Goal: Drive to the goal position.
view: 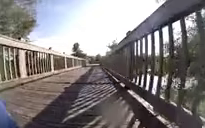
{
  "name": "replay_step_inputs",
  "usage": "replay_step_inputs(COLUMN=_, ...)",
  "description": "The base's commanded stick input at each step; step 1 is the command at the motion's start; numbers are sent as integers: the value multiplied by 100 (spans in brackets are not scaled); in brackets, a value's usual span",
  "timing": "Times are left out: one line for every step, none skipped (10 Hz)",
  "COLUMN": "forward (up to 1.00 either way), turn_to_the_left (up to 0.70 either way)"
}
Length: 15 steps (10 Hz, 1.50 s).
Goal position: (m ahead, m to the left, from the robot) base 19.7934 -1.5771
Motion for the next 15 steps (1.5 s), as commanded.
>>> replay_step_inputs(forward=100, turn_to_the_left=8)
replay_step_inputs(forward=100, turn_to_the_left=24)
replay_step_inputs(forward=100, turn_to_the_left=22)
replay_step_inputs(forward=100, turn_to_the_left=0)
replay_step_inputs(forward=100, turn_to_the_left=0)
replay_step_inputs(forward=100, turn_to_the_left=0)
replay_step_inputs(forward=100, turn_to_the_left=0)
replay_step_inputs(forward=100, turn_to_the_left=0)
replay_step_inputs(forward=100, turn_to_the_left=0)
replay_step_inputs(forward=100, turn_to_the_left=2)
replay_step_inputs(forward=100, turn_to_the_left=16)
replay_step_inputs(forward=100, turn_to_the_left=27)
replay_step_inputs(forward=100, turn_to_the_left=27)
replay_step_inputs(forward=100, turn_to_the_left=27)
replay_step_inputs(forward=100, turn_to_the_left=27)
